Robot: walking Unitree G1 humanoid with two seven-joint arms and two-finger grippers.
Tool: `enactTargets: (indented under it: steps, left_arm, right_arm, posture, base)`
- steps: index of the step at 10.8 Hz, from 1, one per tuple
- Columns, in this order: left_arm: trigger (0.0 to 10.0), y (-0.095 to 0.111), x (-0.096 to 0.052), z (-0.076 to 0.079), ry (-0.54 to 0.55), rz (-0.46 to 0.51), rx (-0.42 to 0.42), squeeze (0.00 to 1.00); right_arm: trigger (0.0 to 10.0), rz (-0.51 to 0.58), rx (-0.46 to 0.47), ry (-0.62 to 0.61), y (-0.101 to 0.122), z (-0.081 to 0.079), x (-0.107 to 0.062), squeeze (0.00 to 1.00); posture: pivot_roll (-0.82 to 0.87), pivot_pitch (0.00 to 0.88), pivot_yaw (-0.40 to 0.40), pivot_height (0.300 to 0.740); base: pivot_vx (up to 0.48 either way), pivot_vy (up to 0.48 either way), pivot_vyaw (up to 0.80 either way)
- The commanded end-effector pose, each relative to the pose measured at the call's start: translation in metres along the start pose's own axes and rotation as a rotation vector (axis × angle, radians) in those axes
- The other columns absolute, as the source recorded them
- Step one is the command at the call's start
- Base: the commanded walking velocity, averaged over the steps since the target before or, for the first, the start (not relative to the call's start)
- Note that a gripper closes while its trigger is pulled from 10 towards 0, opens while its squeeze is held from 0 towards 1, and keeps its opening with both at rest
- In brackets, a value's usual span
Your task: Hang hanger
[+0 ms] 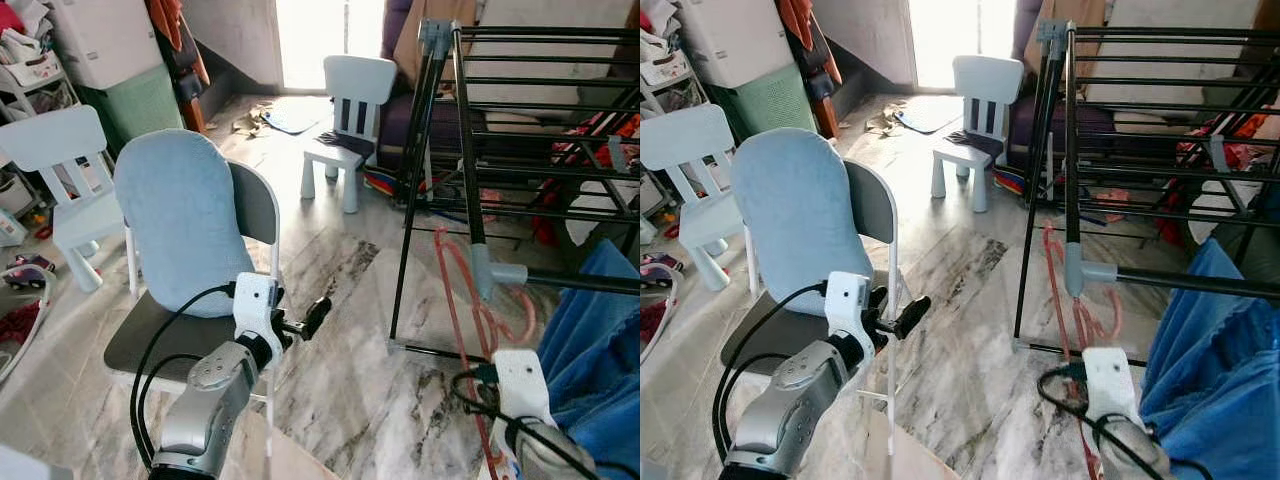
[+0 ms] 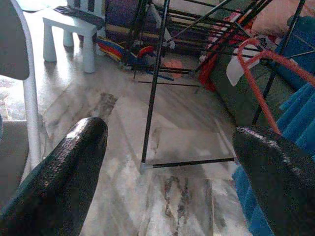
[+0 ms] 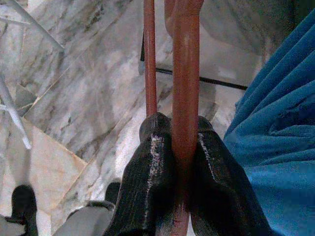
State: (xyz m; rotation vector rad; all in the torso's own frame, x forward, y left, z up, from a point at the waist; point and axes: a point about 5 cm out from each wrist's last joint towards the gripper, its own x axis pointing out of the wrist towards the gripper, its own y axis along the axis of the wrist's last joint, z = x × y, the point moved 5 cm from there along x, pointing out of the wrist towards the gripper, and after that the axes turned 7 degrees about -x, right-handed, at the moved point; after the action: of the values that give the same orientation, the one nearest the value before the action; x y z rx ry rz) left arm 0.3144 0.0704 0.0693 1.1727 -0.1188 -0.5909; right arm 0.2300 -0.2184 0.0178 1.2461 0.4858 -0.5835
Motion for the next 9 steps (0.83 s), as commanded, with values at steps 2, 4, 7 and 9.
enactTargets:
  steps: [2, 4, 7, 9]
  left_arm:
    - [10.0, 0.005, 0.002, -0.002, -0.003, 0.007, 0.014, 0.00]
    - [10.0, 0.005, 0.002, -0.002, -0.006, 0.006, 0.017, 0.00]
    - [10.0, 0.005, 0.003, -0.002, -0.009, 0.000, 0.021, 0.00]
    - [10.0, 0.003, 0.004, -0.002, -0.005, -0.006, 0.015, 0.00]
  right_arm:
    - [10.0, 0.154, 0.002, -0.010, 0.031, 0.002, -0.009, 0.00]
    - [10.0, 0.194, 0.041, -0.046, 0.050, 0.010, -0.007, 0.00]
    - [10.0, 0.116, 0.089, -0.094, 0.056, 0.024, 0.005, 0.00]
    - [10.0, 0.048, 0.143, -0.077, 0.061, 0.025, 0.018, 0.00]
  posture:
    - [-0.26, 0.000, 0.070, 0.740]
    - [-0.26, 0.000, 0.076, 0.740]
    - [-0.26, 0.000, 0.072, 0.740]
    - [-0.26, 0.000, 0.063, 0.740]
  base:
    - [0.000, 0.000, 0.00]
    - [0.000, 0.000, 0.00]
    - [0.000, 0.000, 0.00]
    - [0.000, 0.000, 0.00]
